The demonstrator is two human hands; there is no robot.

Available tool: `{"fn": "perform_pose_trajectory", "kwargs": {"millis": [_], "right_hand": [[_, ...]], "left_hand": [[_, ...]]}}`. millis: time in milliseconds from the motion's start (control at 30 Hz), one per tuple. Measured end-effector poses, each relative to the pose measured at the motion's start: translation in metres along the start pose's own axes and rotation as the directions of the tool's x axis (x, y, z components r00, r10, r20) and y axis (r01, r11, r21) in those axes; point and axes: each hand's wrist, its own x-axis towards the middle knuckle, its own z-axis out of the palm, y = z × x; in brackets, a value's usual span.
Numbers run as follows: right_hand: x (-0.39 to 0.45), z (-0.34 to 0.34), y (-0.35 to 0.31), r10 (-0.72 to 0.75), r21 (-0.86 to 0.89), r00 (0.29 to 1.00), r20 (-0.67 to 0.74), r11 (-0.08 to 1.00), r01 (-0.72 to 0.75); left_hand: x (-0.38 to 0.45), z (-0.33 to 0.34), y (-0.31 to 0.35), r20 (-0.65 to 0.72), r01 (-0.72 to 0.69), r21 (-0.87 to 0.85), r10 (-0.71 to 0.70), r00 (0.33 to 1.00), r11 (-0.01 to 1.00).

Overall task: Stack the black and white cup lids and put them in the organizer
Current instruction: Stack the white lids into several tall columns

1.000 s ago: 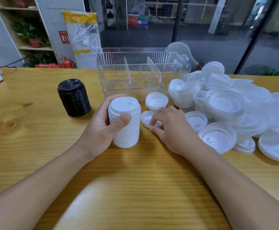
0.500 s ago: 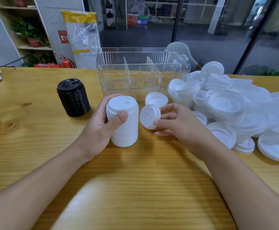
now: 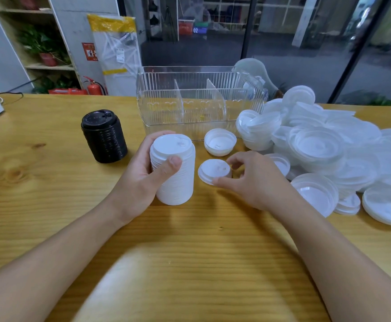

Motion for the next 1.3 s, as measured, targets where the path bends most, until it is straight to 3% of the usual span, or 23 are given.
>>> {"fn": "perform_pose_trajectory", "kwargs": {"millis": [467, 667, 800, 900, 1067, 1300], "right_hand": [[0.004, 0.016, -0.004, -0.128, 0.044, 0.989, -0.071, 0.99, 0.132], [-0.001, -0.008, -0.011, -0.113, 0.323, 0.936, -0.334, 0.919, 0.226], [-0.009, -0.01, -0.032, -0.194, 0.629, 0.934, -0.3, 0.696, 0.347], [-0.017, -0.007, -0.042, -0.293, 0.59, 0.911, -0.291, 0.695, 0.412], [-0.024, -0.001, -0.049, -0.361, 0.374, 0.894, -0.265, 0.816, 0.44], [-0.021, 0.004, -0.047, -0.387, 0.364, 0.896, -0.219, 0.819, 0.443]], "left_hand": [[0.001, -0.003, -0.004, 0.03, -0.022, 0.0, 0.022, 0.999, 1.0], [-0.001, 0.002, -0.002, 0.022, -0.016, 0.011, 0.016, 1.0, 1.0], [-0.004, 0.016, -0.002, 0.053, 0.001, 0.005, -0.001, 0.999, 1.0], [-0.007, 0.025, -0.003, 0.077, 0.01, -0.021, -0.008, 0.997, 1.0], [-0.007, 0.028, -0.003, 0.078, 0.01, -0.042, -0.007, 0.997, 0.999], [-0.006, 0.026, -0.004, 0.081, 0.02, -0.037, -0.017, 0.997, 0.999]]}}
